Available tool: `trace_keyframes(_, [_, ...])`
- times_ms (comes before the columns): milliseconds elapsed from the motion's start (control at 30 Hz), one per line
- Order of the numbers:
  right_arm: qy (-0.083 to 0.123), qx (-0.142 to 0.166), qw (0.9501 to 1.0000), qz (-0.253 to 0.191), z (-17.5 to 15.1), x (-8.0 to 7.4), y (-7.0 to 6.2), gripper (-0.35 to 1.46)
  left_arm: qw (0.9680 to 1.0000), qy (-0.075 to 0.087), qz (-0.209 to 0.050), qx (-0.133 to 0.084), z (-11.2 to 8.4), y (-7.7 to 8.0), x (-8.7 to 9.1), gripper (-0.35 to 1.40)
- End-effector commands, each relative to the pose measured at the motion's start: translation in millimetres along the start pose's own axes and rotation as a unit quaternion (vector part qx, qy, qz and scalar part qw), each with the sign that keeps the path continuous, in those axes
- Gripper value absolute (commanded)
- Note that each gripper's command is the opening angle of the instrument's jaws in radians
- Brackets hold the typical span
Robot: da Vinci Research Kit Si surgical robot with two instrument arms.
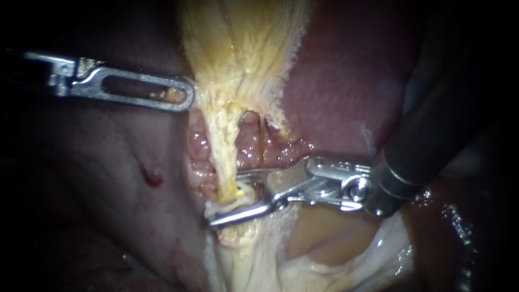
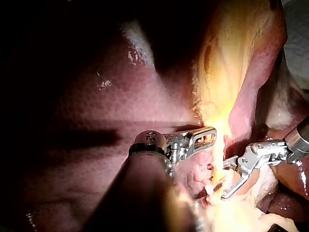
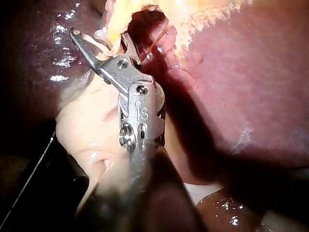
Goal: Clipping second clip left tube
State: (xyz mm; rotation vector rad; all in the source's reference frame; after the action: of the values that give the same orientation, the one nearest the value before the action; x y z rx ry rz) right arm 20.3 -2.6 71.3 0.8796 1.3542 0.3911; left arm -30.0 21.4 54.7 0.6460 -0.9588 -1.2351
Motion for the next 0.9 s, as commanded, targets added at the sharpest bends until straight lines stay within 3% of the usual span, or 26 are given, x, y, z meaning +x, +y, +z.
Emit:
trace_keyframes(33, [0.003,0.003,1.0,0.001,0.4,0.0,0.1,0.5,1.0,0.0,0.0,0.0,0.0,0.0,0.0,-0.35])
trace_keyframes(433, [0.008,0.015,0.9998,0.003,2.0,0.3,0.0,0.5,1.0,0.0,0.0,0.0,0.1,0.0,0.0,-0.35])
trace_keyframes(900, [0.011,0.083,0.9965,0.006,2.1,0.5,-3.0,0.49,1.0,0.0,0.0,0.0,0.2,0.3,0.1,-0.35])
